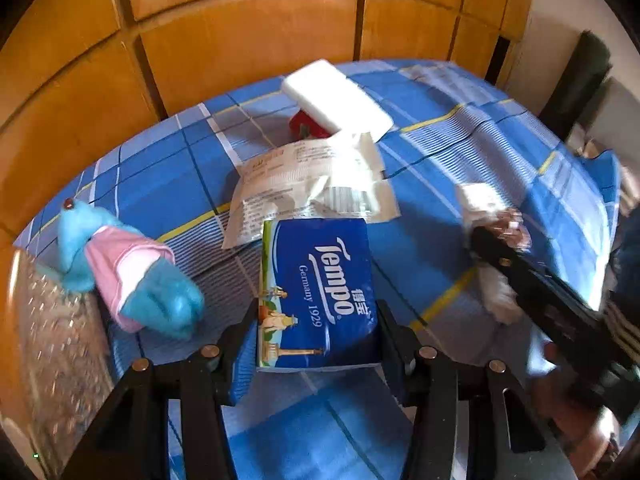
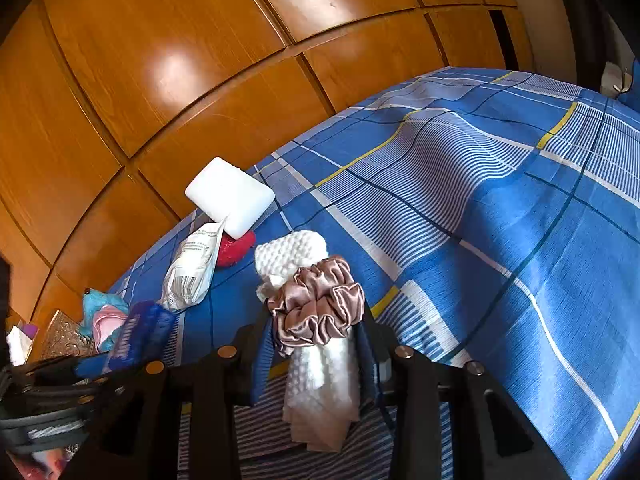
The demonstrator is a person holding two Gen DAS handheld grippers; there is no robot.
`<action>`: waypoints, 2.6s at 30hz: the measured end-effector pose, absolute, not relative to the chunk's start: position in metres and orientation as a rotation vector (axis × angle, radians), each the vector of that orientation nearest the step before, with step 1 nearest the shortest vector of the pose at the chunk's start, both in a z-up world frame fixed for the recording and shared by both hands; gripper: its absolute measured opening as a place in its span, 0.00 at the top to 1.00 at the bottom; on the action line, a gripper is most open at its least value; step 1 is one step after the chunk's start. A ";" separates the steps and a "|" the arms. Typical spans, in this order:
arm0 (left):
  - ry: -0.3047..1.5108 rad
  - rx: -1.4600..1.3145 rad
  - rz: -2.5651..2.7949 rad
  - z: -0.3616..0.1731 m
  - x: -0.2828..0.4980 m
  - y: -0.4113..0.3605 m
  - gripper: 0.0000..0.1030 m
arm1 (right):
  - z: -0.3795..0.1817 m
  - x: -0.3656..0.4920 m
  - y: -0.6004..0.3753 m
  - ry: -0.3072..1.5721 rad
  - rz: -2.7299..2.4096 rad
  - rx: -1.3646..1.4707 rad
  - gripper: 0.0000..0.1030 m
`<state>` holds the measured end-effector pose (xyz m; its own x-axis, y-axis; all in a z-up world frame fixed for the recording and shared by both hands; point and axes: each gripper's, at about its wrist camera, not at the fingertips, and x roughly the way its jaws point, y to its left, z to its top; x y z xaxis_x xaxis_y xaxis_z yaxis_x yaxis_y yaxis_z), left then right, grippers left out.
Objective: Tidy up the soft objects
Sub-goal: 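Grasp the blue Tempo tissue pack with left tool while right tool holds knit item, then lower the Tempo pack into the gold tray with left tool while right tool holds knit item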
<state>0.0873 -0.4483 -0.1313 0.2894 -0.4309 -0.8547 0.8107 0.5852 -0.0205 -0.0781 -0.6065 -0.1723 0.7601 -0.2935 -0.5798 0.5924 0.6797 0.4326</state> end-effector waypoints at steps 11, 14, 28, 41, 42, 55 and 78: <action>0.879 0.338 -1.002 -0.077 0.046 -0.386 0.49 | -0.173 -0.078 -0.606 0.505 -0.531 0.643 0.65; 0.855 0.303 -1.025 -0.060 0.043 -0.365 0.49 | -0.173 -0.078 -0.606 0.509 -0.535 0.639 0.65; 0.682 0.171 -0.946 0.002 0.062 -0.218 0.49 | -0.171 -0.070 -0.599 0.552 -0.581 0.575 0.65; 0.776 0.029 -0.516 -0.043 0.138 -0.032 0.49 | -0.167 -0.060 -0.592 0.612 -0.634 0.490 0.65; 0.793 0.026 -0.488 -0.049 0.142 -0.022 0.49 | -0.167 -0.060 -0.591 0.615 -0.638 0.484 0.65; 0.992 0.045 -0.244 -0.128 0.179 0.066 0.48 | -0.142 -0.081 -0.580 0.515 -0.779 0.468 0.65; 0.811 -0.082 -0.237 -0.097 0.154 0.076 0.07 | -0.004 -0.060 -0.437 0.288 -0.417 0.390 0.65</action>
